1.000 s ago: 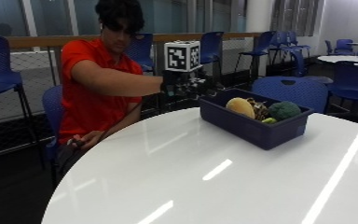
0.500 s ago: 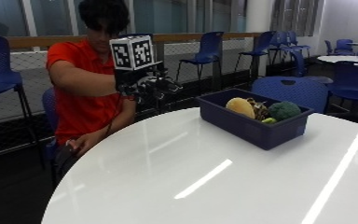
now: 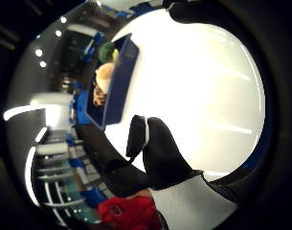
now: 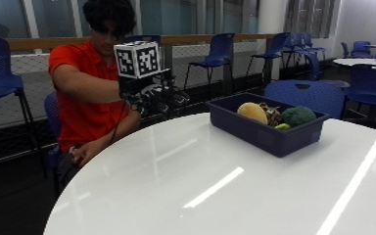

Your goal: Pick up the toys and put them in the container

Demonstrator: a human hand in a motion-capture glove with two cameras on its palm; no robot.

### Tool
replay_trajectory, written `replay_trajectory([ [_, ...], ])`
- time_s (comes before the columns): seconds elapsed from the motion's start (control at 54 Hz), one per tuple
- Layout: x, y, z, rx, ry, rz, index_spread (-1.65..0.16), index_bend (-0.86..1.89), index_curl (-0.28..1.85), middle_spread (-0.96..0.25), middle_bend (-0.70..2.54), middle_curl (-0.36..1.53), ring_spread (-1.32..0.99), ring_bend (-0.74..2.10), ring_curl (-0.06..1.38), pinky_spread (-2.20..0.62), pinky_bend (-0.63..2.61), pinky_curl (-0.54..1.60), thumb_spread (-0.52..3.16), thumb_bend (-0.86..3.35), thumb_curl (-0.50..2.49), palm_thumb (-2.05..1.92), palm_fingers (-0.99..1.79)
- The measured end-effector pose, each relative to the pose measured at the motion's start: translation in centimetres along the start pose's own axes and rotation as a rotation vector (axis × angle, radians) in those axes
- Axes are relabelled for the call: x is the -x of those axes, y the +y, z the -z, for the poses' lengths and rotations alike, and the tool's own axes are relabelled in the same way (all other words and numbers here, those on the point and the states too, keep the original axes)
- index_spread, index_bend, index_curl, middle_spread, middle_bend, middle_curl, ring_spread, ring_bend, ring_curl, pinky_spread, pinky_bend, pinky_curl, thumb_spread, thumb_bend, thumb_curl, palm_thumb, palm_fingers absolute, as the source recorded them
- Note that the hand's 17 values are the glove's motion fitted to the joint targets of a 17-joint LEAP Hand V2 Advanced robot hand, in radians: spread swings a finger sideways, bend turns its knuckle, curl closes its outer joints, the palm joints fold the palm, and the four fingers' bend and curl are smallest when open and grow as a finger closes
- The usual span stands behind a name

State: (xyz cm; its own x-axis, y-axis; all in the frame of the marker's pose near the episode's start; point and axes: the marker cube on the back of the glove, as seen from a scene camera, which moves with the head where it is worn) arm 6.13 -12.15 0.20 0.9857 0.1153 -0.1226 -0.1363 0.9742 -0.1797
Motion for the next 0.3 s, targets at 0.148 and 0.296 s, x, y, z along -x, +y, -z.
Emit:
replay_trajectory([
  [0.148, -0.08, -0.21, 0.04, 0.003, 0.014, 0.001, -0.42, 0.19, 0.38, -0.10, 0.15, 0.26, -0.01, 0.19, 0.30, 0.09, 0.85, 0.33, 1.21, -0.03, 0.28, -0.02, -0.05],
  [0.296, -0.25, -0.29, 0.03, 0.009, 0.021, -0.007, -0.42, 0.20, 0.39, -0.10, 0.15, 0.26, -0.01, 0.19, 0.30, 0.09, 0.85, 0.33, 1.22, -0.02, 0.29, -0.01, -0.05],
])
